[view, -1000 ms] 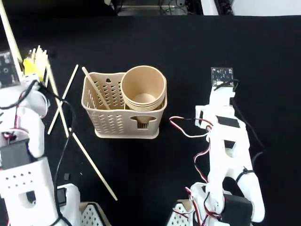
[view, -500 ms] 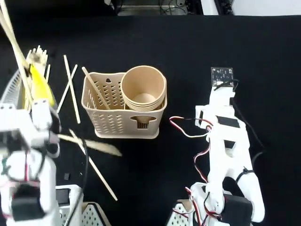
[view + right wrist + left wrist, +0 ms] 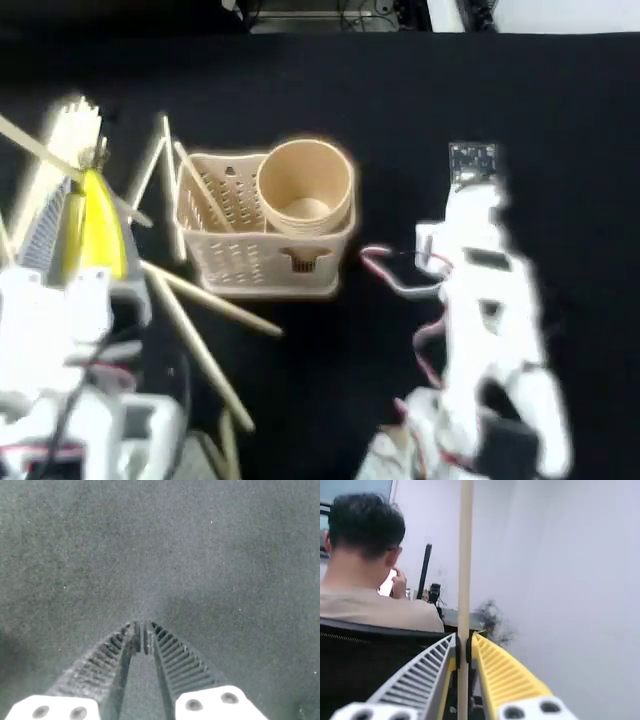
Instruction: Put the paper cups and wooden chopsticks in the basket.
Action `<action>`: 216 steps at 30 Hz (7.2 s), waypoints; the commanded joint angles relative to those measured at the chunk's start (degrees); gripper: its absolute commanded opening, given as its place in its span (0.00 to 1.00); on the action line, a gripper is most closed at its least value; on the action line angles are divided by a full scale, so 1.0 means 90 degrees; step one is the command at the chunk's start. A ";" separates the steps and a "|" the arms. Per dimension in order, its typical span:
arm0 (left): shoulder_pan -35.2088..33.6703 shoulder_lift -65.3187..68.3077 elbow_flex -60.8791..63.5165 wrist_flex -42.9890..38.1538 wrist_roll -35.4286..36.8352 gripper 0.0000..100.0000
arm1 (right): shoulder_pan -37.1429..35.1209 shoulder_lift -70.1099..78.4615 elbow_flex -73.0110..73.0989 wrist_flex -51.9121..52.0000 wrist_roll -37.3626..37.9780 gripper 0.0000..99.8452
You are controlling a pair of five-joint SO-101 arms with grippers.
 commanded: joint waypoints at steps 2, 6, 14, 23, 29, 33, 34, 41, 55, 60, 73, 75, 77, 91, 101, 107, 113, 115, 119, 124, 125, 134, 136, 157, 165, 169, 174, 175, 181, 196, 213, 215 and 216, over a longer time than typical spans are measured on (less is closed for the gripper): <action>0.0073 0.0410 -0.0063 -0.0147 0.0557 0.03 | -0.0088 -0.0142 -0.0015 -0.0098 0.0000 0.04; 0.0278 0.0576 -0.0063 -0.0147 0.0654 0.03 | -0.0088 -0.0142 -0.0015 -0.0098 0.0000 0.04; 0.1060 0.0664 0.0415 -0.0283 0.0625 0.03 | -0.0088 -0.0142 -0.0015 -0.0098 0.0000 0.04; 0.0620 0.1094 0.1919 -0.1709 0.0195 0.03 | -0.0088 -0.0142 -0.0015 -0.0098 0.0000 0.04; 0.0611 0.1221 0.0884 0.0420 0.0215 0.25 | -0.0088 -0.0142 -0.0015 -0.0098 0.0000 0.04; 0.0044 0.1250 -0.0210 0.1573 0.0225 0.24 | -0.0088 -0.0142 -0.0015 -0.0098 0.0000 0.04; -0.0288 0.1338 -0.0405 0.1739 0.0225 0.24 | -0.0088 -0.0142 -0.0015 -0.0098 0.0000 0.04; -0.2681 0.3780 -0.1216 0.2159 0.0010 0.24 | -0.0088 -0.0142 -0.0015 -0.0098 0.0000 0.04; -0.3502 1.2083 -0.6217 0.3038 -0.3233 0.24 | -0.0088 -0.0142 -0.0015 -0.0098 0.0000 0.04; -0.3726 1.4750 -0.9079 0.3556 -0.3263 0.24 | -0.0088 -0.0142 -0.0015 -0.0098 0.0000 0.04; -0.3580 1.9995 -1.6034 0.5744 -0.3272 0.09 | -0.0098 -0.0142 -0.0015 -0.0098 0.0000 0.04; -0.3600 2.0474 -1.6796 0.6056 -0.3272 0.02 | -0.0098 -0.0142 -0.0015 -0.0098 0.0000 0.04; -0.3541 2.0532 -1.6659 0.6125 -0.3263 0.04 | -0.0098 -0.0142 -0.0015 -0.0098 0.0000 0.04; -0.3365 1.8667 -1.6689 0.7443 -0.2784 0.03 | -0.0098 -0.0142 -0.0015 -0.0107 0.0000 0.04; -0.3609 1.6654 -1.4510 0.7453 -0.2315 0.03 | -0.0088 -0.0142 -0.0024 -0.0107 0.0000 0.04; -0.3551 1.4759 -1.2176 0.7414 -0.2159 0.03 | -0.0088 -0.0142 -0.0024 -0.0107 0.0000 0.04; -0.3306 1.2884 -1.0681 0.7404 -0.2159 0.03 | -0.0088 -0.0142 -0.0024 -0.0107 0.0000 0.04; -0.3238 1.2230 -1.0183 0.7394 -0.2159 0.03 | -0.0088 -0.0142 -0.0024 -0.0107 0.0000 0.04; -0.3160 1.0911 -0.9206 0.7033 -0.2168 0.03 | -0.0088 -0.0142 -0.0024 -0.0107 0.0000 0.04; -0.3150 0.9006 -0.7663 0.6203 -0.2159 0.03 | -0.0088 -0.0142 -0.0024 -0.0107 0.0000 0.04; -0.3150 0.8586 -0.7272 0.5929 -0.2159 0.03 | -0.0088 -0.0142 -0.0024 -0.0107 0.0000 0.04; -0.1626 0.4689 -0.2974 0.2999 -0.2081 0.03 | -0.0088 -0.0142 -0.0015 -0.0098 0.0000 0.04; -0.1197 0.3897 -0.2271 0.2286 -0.1700 0.03 | -0.0088 -0.0142 -0.0015 -0.0098 0.0000 0.04; 0.1187 0.1924 0.0513 -0.1280 0.0645 0.03 | -0.0088 -0.0142 -0.0015 -0.0098 0.0000 0.04; 0.1148 0.1944 0.1333 -0.1963 0.1153 0.03 | -0.0078 -0.0142 -0.0015 -0.0098 0.0000 0.04; 0.1187 0.2198 0.1978 -0.3116 0.1192 0.03 | -0.0078 -0.0142 -0.0015 -0.0098 0.0000 0.04; 0.1187 0.2628 0.1988 -0.3184 0.1241 0.04 | -0.0078 -0.0142 -0.0015 -0.0098 0.0000 0.04; 0.1187 0.2686 0.1988 -0.3145 0.1328 0.06 | -0.0078 -0.0142 -0.0015 -0.0098 0.0000 0.04; 0.1187 0.2872 0.2037 -0.2813 0.1407 0.16 | -0.0078 -0.0142 -0.0015 -0.0098 0.0000 0.04; 0.0913 0.1328 0.0806 -0.0244 0.1368 0.16 | -0.0078 -0.0142 -0.0015 -0.0098 0.0000 0.04; 0.0396 0.5538 -0.4000 0.3077 0.2012 0.16 | -0.0098 -0.0142 0.0024 -0.0107 0.0000 0.04; 0.0689 0.6486 -0.4713 0.3389 0.2012 0.16 | -0.0098 -0.0142 0.0024 -0.0107 0.0000 0.04; 0.0786 0.6906 -0.5045 0.3565 0.2012 0.16 | -0.0098 -0.0142 0.0024 -0.0107 0.0000 0.04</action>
